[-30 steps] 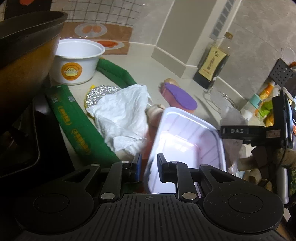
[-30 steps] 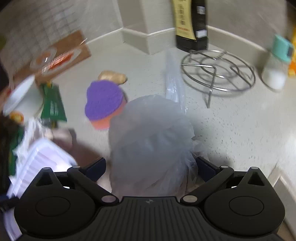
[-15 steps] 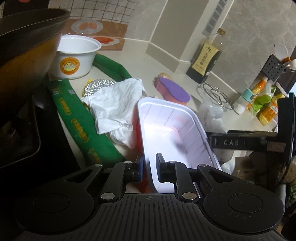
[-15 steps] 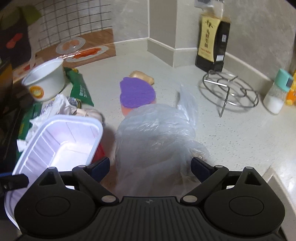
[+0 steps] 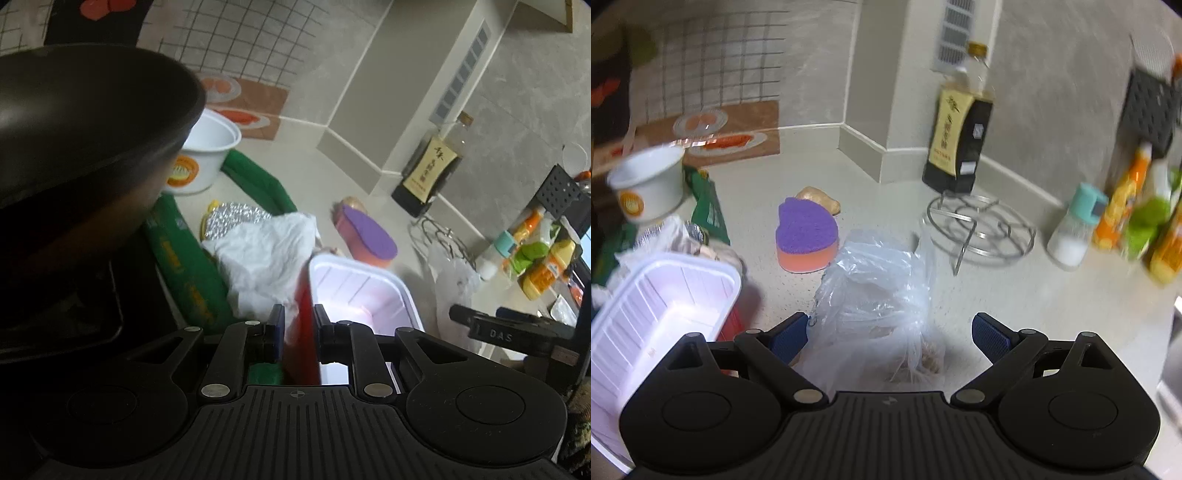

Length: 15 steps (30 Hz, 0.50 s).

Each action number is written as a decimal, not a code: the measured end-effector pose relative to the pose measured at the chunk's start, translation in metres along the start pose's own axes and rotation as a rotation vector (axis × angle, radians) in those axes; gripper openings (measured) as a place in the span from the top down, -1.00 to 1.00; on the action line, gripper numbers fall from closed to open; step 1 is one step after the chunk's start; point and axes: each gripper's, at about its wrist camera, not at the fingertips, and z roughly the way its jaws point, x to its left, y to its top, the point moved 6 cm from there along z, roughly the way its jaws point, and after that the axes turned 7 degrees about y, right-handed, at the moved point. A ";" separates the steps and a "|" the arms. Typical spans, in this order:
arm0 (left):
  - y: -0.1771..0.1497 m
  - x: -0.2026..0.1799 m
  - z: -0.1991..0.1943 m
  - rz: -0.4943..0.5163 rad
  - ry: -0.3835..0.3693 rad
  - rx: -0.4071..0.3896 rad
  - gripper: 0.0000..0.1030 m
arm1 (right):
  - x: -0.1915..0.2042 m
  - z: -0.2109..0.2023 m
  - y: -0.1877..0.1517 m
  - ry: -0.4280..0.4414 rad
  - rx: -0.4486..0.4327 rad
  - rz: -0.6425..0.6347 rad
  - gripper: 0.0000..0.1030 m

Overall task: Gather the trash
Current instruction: 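Lift the clear bag with the right gripper while the left gripper holds the tray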

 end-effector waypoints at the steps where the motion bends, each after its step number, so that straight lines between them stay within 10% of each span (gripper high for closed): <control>1: 0.001 -0.003 0.001 0.013 -0.004 -0.002 0.64 | -0.003 0.000 -0.001 0.008 0.002 0.015 -0.85; 15: -0.015 -0.034 0.042 0.187 0.084 0.093 0.64 | -0.013 -0.022 -0.002 0.072 -0.063 0.036 -0.85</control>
